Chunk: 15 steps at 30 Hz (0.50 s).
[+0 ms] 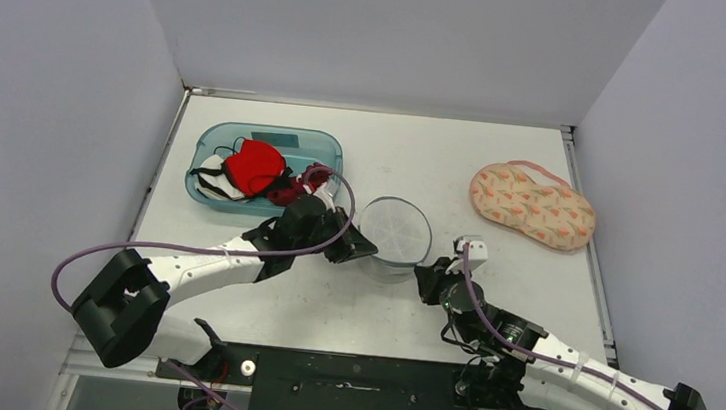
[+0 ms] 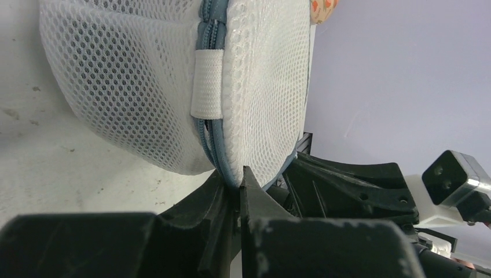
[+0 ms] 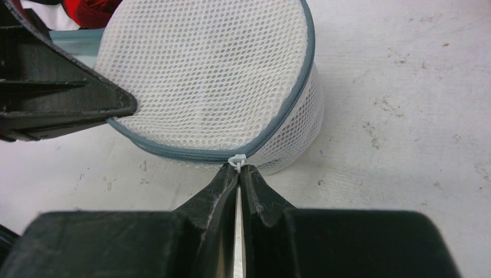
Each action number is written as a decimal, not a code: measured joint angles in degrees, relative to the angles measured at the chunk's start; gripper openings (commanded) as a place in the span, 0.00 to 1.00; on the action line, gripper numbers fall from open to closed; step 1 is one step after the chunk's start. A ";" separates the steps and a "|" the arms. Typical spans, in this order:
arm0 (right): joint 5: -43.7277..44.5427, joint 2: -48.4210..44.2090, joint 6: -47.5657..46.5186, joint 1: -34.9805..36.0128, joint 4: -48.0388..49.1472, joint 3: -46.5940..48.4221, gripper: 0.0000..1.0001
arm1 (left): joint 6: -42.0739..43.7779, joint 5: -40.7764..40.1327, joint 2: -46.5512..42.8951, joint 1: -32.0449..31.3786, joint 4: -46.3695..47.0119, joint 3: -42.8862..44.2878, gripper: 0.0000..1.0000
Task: Unzip the laundry bag and remove the bra
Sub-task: Unzip the laundry bag at the center of the board.
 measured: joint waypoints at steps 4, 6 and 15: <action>-2.54 -0.79 -2.91 0.07 0.42 0.00 0.05 | 3.41 1.40 -0.02 1.60 -3.74 1.77 0.01; -3.17 -0.74 -4.22 0.52 0.42 0.00 0.05 | 5.18 1.60 -0.02 2.21 -5.88 3.32 0.01; -3.23 1.09 -6.64 4.00 2.23 0.02 0.05 | 10.82 1.88 5.90 4.07 -11.76 12.31 0.02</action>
